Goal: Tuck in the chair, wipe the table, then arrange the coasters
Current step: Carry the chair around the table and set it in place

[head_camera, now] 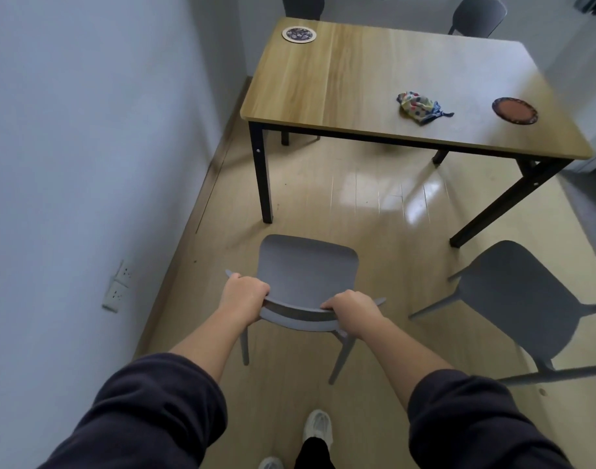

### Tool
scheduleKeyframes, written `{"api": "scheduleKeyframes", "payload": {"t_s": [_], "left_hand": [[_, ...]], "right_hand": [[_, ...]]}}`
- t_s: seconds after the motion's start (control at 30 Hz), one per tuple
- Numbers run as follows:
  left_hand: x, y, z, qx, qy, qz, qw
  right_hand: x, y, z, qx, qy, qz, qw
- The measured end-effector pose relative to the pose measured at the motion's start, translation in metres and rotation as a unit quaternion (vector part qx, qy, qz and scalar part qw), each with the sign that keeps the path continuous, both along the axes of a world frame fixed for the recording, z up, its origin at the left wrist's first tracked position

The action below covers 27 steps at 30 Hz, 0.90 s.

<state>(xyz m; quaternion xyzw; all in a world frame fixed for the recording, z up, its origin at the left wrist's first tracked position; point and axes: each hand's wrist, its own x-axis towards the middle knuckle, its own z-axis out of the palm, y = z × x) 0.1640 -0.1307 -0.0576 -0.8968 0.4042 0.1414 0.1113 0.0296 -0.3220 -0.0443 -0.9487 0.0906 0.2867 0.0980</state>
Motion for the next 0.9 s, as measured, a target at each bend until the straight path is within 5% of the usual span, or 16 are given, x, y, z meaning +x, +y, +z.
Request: {"api": "scheduleKeyframes", "payload": {"t_s": [0.5, 0.9], "left_hand": [[0.079, -0.079, 0.017, -0.041, -0.066, -0.005, 0.997], [0.188, -0.154, 0.038, -0.073, -0.022, -0.066, 0.995]], "right_hand": [[0.081, -0.092, 0.012, -0.025, -0.038, 0.025, 0.999], [0.177, -0.169, 0.043, 0.010, -0.022, -0.003, 1.000]]}}
